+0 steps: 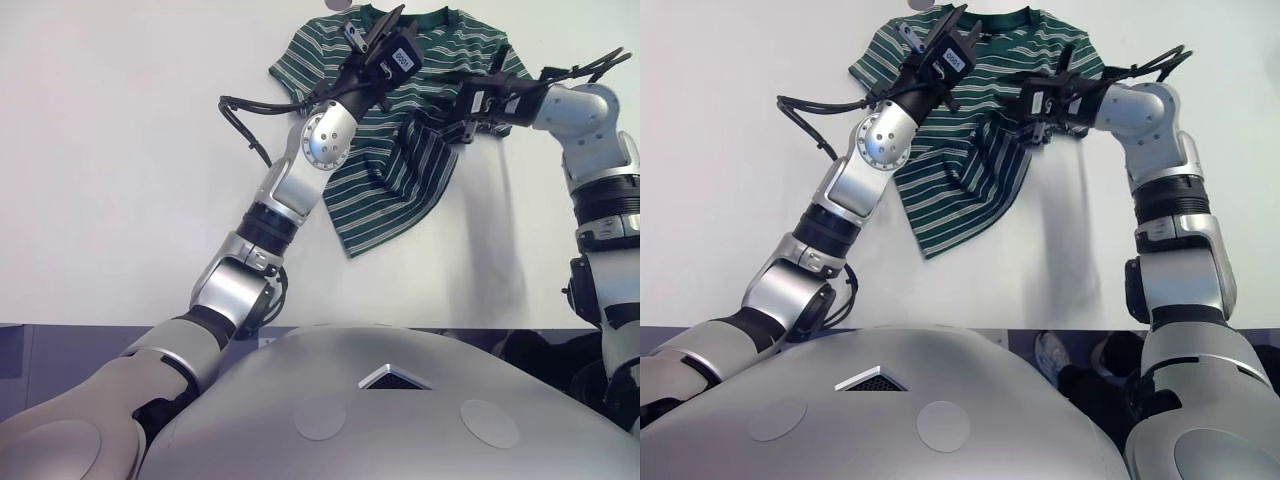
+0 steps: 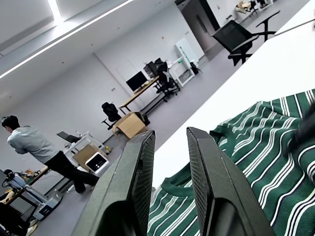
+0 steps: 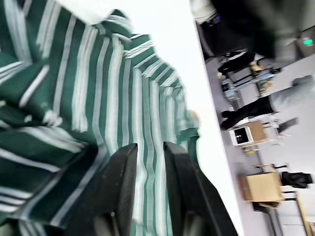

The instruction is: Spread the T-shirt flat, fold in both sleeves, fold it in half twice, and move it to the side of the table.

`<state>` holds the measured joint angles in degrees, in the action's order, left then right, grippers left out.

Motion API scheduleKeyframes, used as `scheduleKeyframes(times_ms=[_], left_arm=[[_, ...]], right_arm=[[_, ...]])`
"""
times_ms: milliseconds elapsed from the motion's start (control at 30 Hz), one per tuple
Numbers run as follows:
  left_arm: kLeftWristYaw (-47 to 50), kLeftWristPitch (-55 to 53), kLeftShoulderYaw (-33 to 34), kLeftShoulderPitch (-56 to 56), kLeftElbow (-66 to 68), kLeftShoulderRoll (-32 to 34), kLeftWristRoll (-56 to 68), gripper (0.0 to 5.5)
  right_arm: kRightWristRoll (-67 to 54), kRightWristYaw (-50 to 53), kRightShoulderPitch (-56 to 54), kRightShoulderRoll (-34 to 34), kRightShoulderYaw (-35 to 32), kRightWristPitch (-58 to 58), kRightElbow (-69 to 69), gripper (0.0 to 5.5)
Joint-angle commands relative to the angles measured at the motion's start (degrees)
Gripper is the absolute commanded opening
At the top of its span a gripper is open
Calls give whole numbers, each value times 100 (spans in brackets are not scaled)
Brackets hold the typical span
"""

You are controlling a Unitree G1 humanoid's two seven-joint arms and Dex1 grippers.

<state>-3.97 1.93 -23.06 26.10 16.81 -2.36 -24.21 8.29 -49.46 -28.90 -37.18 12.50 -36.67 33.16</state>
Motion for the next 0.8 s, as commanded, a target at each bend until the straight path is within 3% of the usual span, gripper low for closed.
scheduleKeyframes(times_ms=[33,200,400,600,800], left_arm=[[39,14,-11,-10,-1,-21,9,118],[58,25,-23,-73,-38,-16,-4,118],[57,68,-80,-60,-2,-49,-1,118],[16,121,-145,-119,-23,-37,-1,118],[-8,160,-202,-158,-40,-26,15,118]], right_arm=[[-547,-330,770,-464,-303,412,-790,98],[-1053,-310,1676,-819,-852,645,-1309,98],[-684,351,2555,-648,-931,264,-1447,98],[209,1607,3302,-329,-943,-354,-1400,98],[1314,2707,3234,510,-705,734,-2314,98]])
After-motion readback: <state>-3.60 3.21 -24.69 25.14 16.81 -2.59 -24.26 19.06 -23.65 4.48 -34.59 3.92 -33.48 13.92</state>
